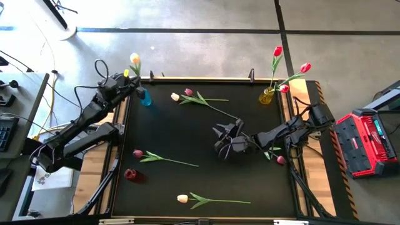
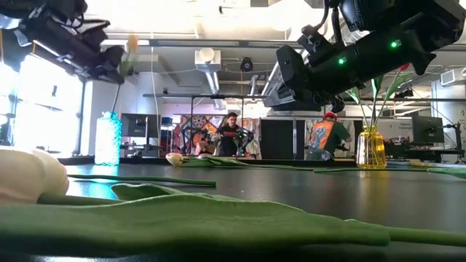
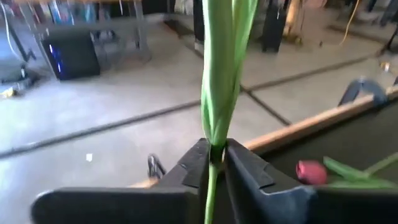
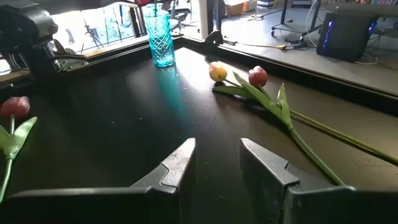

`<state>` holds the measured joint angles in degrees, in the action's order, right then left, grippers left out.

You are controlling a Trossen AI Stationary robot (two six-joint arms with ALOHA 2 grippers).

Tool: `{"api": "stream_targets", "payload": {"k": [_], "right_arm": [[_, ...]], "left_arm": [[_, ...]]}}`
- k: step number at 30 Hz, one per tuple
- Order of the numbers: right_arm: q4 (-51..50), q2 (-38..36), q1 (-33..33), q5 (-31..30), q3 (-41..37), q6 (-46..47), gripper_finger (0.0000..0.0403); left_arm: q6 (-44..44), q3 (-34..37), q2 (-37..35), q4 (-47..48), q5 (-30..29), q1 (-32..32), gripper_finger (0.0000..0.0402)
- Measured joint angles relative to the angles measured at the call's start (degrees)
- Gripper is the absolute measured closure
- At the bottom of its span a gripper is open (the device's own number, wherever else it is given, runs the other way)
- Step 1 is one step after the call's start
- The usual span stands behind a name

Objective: Sort flowers into vase by color
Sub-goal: Put the middle white tulip into the blue vase, then put the top white tulip into the blue vase

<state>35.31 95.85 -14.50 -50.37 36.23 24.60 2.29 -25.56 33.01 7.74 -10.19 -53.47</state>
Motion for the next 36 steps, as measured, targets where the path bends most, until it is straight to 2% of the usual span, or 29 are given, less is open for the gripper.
{"api": "stream_targets", "payload": {"k": [8,13,18,23,36], "right_arm": [[-0.1,0.0,0.0,0.1,0.0,0.0,0.0293],[-0.6,0.0,0.0,0.5,0.0,1.0,0.0293],[-3.1,0.0,0.2,0.5,0.0,2.3,0.0293],[-5.9,0.0,1.2,1.3,0.0,2.5,0.0293],[-8.5,0.0,1.8,3.1,0.0,4.1,0.0293]], "left_arm": [[2.4,0.1,-0.5,9.5,0.4,0.0,0.0271],[5.1,0.1,-0.6,13.5,0.9,0.0,0.0238],[5.1,0.1,-1.2,16.9,5.0,0.0,0.023],[4.9,-0.3,-2.5,16.5,8.0,0.2,0.0229],[4.1,-4.6,-8.0,22.6,6.5,3.6,0.0229]]}}
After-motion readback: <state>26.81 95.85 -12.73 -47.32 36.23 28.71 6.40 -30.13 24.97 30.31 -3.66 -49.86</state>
